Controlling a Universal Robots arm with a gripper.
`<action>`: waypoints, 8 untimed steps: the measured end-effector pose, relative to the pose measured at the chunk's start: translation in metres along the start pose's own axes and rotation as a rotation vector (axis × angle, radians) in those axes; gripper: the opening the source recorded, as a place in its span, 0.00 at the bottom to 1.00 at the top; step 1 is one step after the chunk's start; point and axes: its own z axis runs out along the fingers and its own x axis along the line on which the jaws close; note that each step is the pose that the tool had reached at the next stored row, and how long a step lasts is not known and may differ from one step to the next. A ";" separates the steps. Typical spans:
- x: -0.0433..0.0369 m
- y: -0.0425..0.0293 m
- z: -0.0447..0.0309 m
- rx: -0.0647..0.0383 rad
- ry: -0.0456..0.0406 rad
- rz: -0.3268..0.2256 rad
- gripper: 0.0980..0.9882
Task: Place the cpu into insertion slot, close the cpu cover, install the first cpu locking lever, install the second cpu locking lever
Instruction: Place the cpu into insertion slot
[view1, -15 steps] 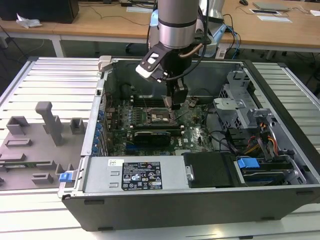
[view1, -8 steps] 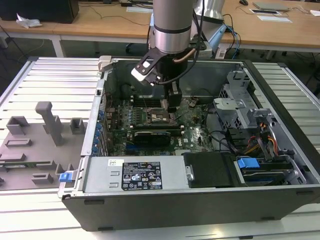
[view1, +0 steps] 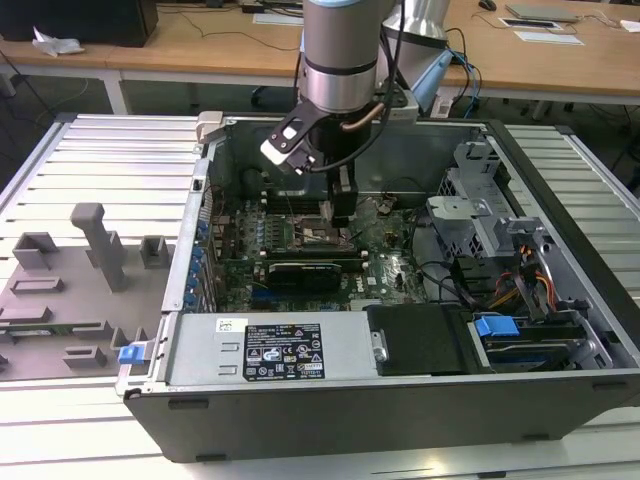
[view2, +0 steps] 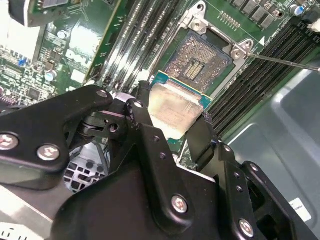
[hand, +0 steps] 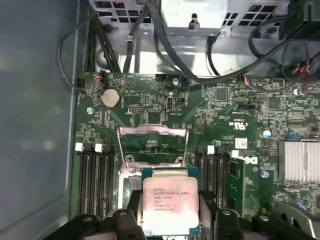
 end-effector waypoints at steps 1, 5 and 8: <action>0.0002 -0.0006 0.0010 0.000 -0.0001 0.000 0.50; 0.0008 -0.0043 0.0049 0.000 -0.0001 0.000 0.50; 0.0018 -0.0077 0.0099 0.000 0.0000 0.000 0.50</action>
